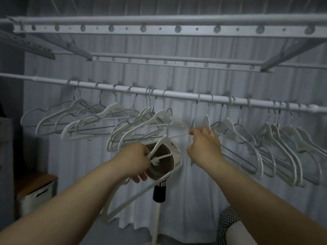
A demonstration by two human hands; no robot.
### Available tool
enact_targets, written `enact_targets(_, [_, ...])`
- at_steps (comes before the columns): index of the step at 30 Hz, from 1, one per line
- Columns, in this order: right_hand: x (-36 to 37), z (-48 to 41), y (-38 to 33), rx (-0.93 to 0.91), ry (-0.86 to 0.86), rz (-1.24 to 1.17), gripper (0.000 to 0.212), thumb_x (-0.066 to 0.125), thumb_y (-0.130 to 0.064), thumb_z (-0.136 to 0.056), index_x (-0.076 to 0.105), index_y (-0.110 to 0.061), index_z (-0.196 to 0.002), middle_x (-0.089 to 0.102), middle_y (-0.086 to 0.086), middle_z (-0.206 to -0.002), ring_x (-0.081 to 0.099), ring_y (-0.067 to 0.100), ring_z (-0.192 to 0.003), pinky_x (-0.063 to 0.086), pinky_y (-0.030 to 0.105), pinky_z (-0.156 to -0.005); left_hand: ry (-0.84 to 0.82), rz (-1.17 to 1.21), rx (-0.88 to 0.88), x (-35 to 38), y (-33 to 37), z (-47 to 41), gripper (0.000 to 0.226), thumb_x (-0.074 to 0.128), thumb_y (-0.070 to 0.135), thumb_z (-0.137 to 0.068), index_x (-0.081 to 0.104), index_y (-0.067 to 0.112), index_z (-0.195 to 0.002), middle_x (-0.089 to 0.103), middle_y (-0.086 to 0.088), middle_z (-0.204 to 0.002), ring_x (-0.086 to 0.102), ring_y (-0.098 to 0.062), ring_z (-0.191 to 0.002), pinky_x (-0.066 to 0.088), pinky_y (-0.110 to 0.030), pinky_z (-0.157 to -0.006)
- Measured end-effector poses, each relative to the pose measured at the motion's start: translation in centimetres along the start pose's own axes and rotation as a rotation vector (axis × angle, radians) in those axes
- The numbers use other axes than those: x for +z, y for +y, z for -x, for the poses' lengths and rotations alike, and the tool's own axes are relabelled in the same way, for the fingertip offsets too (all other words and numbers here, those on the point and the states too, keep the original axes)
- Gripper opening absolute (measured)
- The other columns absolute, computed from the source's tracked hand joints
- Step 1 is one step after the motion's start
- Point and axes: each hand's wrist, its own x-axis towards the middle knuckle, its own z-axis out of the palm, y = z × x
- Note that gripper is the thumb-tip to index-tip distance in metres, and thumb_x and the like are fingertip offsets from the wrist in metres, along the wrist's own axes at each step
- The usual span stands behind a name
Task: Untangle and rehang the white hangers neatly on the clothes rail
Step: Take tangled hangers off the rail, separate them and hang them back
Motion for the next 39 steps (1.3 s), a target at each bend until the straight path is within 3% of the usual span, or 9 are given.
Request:
enact_targets(2, [0.3,-0.5,0.8,0.047,-0.022,-0.097,0.053,0.051,-0.02,-0.087,0.034,-0.015,-0.137,0.033,0.008,-0.144,0.025,0.026,-0.136,0.024,0.034,-0.111,0.002,-0.017,-0.033,0.3,0.6,-1.4,0.033,0.04,0.0,-0.088,0.047,0.021,-0.065,0.066,-0.013,-0.077,0.07,-0.034,-0.082,0.057,-0.049,-0.078])
enact_targets(6, [0.9,-1.2,1.7,0.108,-0.008,-0.284,0.061,0.054,-0.027,-0.087,0.027,-0.014,-0.141,0.029,0.008,-0.147,0.029,0.028,-0.136,0.031,0.036,-0.108,-0.009,-0.055,-0.057,0.5,1.8,-3.9,0.023,0.041,-0.005,-0.088,0.052,0.009,-0.073,0.065,-0.02,-0.078,0.069,-0.038,-0.089,0.055,-0.046,-0.079])
enact_targets(9, [1.7,-1.4,2.3,0.079,-0.005,-0.285,0.063,0.052,-0.014,-0.088,0.022,-0.015,-0.143,0.025,0.008,-0.147,0.039,0.029,-0.129,0.039,0.038,-0.101,-0.005,-0.119,-0.014,0.3,2.6,-5.7,0.017,0.044,-0.006,-0.087,0.059,-0.003,-0.093,0.067,-0.028,-0.098,0.069,-0.035,-0.078,0.057,-0.041,-0.071])
enact_targets(11, [2.1,-1.6,2.9,0.088,-0.033,-0.308,0.062,0.047,-0.001,-0.087,0.023,-0.015,-0.142,0.027,0.009,-0.144,0.052,0.033,-0.114,0.049,0.042,-0.091,0.01,-0.181,0.025,0.1,3.2,-6.9,0.013,0.047,-0.001,-0.087,0.058,0.004,-0.083,0.068,-0.021,-0.098,0.064,-0.024,-0.059,0.055,-0.029,-0.057])
enact_targets(15, [2.6,-2.3,4.0,0.163,-0.047,-0.379,0.055,0.044,0.003,-0.087,0.032,-0.012,-0.138,0.05,0.007,-0.124,0.052,0.03,-0.116,0.049,0.042,-0.087,-0.088,-0.119,0.053,-0.3,4.1,-9.4,0.026,0.038,-0.005,-0.087,0.057,-0.012,-0.104,0.061,-0.008,-0.042,0.055,-0.018,-0.04,0.05,-0.026,-0.048])
enact_targets(18, [2.5,-2.8,4.6,0.227,-0.007,-0.338,0.039,0.037,-0.006,-0.092,0.043,-0.015,-0.129,0.061,0.01,-0.105,0.06,0.03,-0.094,0.049,0.031,-0.062,-0.115,-0.147,0.099,-0.6,4.6,-10.7,0.027,0.036,-0.007,-0.088,0.054,-0.013,-0.106,0.05,-0.002,-0.025,0.053,-0.017,-0.034,0.049,-0.027,-0.048])
enact_targets(25, [2.5,-3.1,4.3,0.222,0.062,-0.252,0.034,0.035,-0.017,-0.096,0.049,-0.016,-0.126,0.065,0.01,-0.112,0.063,0.029,-0.088,0.05,0.032,-0.07,-0.141,-0.11,0.165,-0.9,5.3,-12.9,0.034,0.033,-0.006,-0.092,0.039,-0.011,-0.124,0.051,-0.015,-0.055,0.046,-0.008,-0.019,0.043,-0.018,-0.029])
enact_targets(32, [2.2,-3.2,3.9,0.214,0.091,-0.189,0.034,0.035,-0.015,-0.095,0.051,-0.016,-0.125,0.067,0.008,-0.107,0.064,0.026,-0.084,0.049,0.026,-0.07,-0.153,-0.158,0.187,-0.3,5.7,-14.3,0.012,0.029,-0.005,-0.093,0.041,-0.003,-0.094,0.048,-0.016,-0.061,0.044,-0.008,-0.017,0.04,-0.016,-0.026])
enact_targets(39, [2.4,-3.3,3.6,0.168,0.099,-0.066,0.034,0.035,-0.016,-0.095,0.051,-0.017,-0.125,0.069,0.007,-0.106,0.063,0.021,-0.096,0.046,0.025,-0.076,-0.116,-0.125,0.168,-0.1,6.3,-15.9,0.03,0.03,-0.007,-0.093,0.037,0.0,-0.066,0.048,-0.018,-0.056,0.042,-0.011,-0.015,0.036,-0.014,-0.023])
